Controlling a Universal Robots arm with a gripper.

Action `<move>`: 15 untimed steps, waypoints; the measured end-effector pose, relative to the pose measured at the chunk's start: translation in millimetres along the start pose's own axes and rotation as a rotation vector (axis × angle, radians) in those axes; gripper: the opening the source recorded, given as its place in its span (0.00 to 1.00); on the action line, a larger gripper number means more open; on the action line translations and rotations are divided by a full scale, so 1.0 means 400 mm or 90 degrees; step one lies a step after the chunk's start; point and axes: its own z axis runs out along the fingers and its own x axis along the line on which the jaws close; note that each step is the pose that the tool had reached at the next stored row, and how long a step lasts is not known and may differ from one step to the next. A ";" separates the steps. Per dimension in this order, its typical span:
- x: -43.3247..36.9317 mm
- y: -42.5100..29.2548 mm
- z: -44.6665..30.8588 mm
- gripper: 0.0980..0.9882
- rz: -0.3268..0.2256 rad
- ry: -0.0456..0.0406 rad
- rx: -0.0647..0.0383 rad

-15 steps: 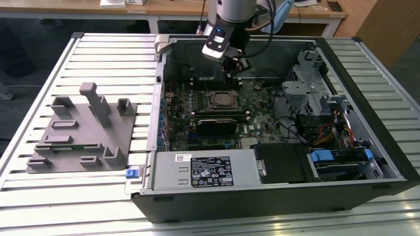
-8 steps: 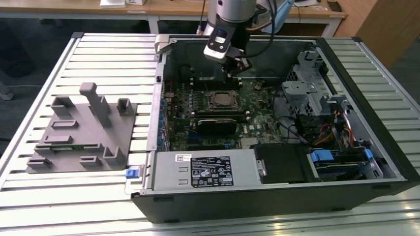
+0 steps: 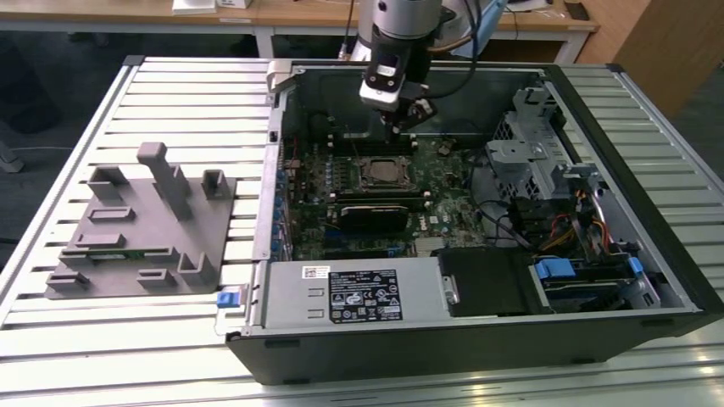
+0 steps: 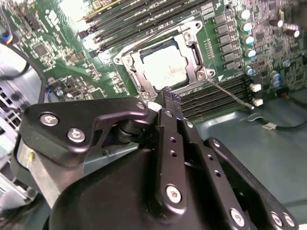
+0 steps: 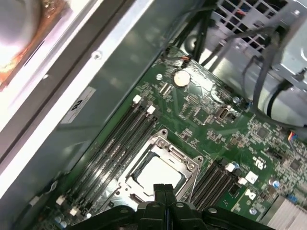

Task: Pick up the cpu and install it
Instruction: 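Install the first cpu locking lever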

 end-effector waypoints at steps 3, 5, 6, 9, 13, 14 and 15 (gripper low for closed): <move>0.000 0.000 0.000 0.01 -0.024 0.0008 0.000; 0.000 0.000 0.000 0.01 -0.040 0.0014 0.000; 0.000 0.000 0.000 0.01 -0.049 0.0017 0.000; 0.000 0.000 0.000 0.01 -0.072 0.0026 0.000; 0.000 0.000 0.000 0.01 -0.102 0.0038 0.000; 0.000 0.000 0.000 0.01 -0.109 0.0041 0.000; 0.000 0.000 0.000 0.01 -0.116 0.0044 -0.001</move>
